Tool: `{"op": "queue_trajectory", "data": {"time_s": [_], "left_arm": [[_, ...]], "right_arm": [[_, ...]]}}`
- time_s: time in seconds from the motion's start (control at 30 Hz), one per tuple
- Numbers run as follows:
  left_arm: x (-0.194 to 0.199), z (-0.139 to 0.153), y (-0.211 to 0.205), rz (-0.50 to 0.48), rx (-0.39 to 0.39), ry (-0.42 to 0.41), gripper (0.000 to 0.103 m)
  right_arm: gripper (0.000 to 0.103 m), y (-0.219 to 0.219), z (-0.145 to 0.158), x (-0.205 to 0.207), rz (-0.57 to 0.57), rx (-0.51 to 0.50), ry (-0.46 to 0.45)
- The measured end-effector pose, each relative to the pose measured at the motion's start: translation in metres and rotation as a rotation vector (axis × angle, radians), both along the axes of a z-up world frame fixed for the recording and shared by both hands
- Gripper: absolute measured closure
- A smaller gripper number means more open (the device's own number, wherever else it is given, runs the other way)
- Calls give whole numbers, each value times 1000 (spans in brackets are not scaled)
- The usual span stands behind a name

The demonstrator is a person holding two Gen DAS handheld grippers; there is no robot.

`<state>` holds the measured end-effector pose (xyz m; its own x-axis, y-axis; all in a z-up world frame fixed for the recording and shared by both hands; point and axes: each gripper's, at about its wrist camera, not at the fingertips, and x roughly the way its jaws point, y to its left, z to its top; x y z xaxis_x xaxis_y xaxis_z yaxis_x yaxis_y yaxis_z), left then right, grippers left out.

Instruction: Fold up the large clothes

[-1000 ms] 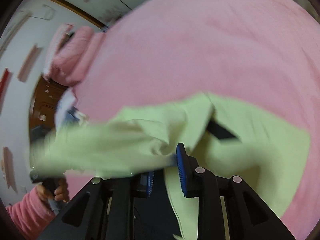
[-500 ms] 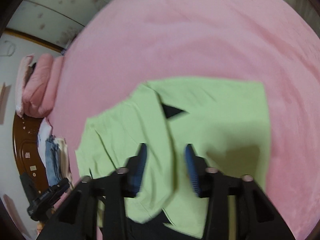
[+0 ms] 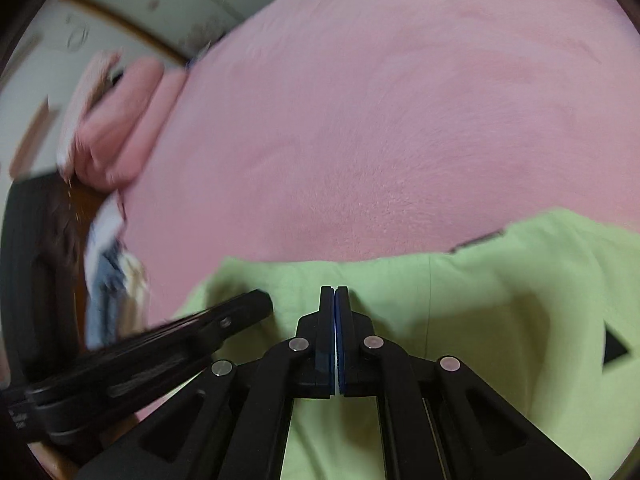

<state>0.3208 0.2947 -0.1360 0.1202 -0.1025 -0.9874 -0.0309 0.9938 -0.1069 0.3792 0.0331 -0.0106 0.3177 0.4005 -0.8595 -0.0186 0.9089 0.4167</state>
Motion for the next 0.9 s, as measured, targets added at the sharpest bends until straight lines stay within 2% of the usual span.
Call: {"op": "queue_trajectory", "data": {"time_s": [0.07, 0.13, 0.2, 0.27, 0.33, 0.37, 0.43, 0.47, 0.5, 0.57, 0.6, 0.63, 0.7, 0.77, 0.87, 0.9], "left_arm": [[3, -3, 1, -8, 19, -30, 102], [2, 0, 12, 44, 7, -59, 102], [-1, -2, 24, 89, -55, -71, 102], [-5, -5, 31, 93, -103, -83, 102], [-8, -2, 36, 102, -100, -103, 102], [-11, -1, 41, 115, -88, -112, 102], [-16, 0, 54, 177, -62, -105, 102], [-18, 1, 60, 201, -55, -92, 102], [-22, 6, 66, 225, -81, -85, 102], [-31, 18, 73, 253, -151, -116, 102], [-37, 25, 74, 251, -169, -145, 102], [-44, 32, 74, 237, -149, -171, 102], [-52, 33, 71, 211, -96, -173, 102], [-63, 26, 69, 217, -70, -146, 102], [-85, 11, 72, 289, -151, -91, 102], [-91, 5, 68, 297, -144, -66, 102]], "right_arm": [[103, -21, -17, 8, 28, 52, 28], [103, -48, -24, 10, 25, 113, -16], [103, -89, -18, 6, -82, 15, -67], [103, -125, -22, 2, -130, 91, -59], [103, -147, -20, -5, -227, -123, -56], [103, -161, -17, -10, -292, -194, -61], [103, -190, -12, -20, -433, -220, -38], [103, -197, -8, -23, -469, -226, -34], [103, -198, 1, -27, -482, -262, -45], [103, -189, 19, -33, -455, -284, -103], [103, -178, 30, -37, -425, -250, -149], [103, -170, 40, -40, -404, -221, -176], [103, -137, 52, -46, -320, -122, -225], [103, -86, 43, -46, -242, -64, -227], [103, -21, 19, -53, -118, -40, -187], [103, 0, 7, -55, -74, -38, -155]]}}
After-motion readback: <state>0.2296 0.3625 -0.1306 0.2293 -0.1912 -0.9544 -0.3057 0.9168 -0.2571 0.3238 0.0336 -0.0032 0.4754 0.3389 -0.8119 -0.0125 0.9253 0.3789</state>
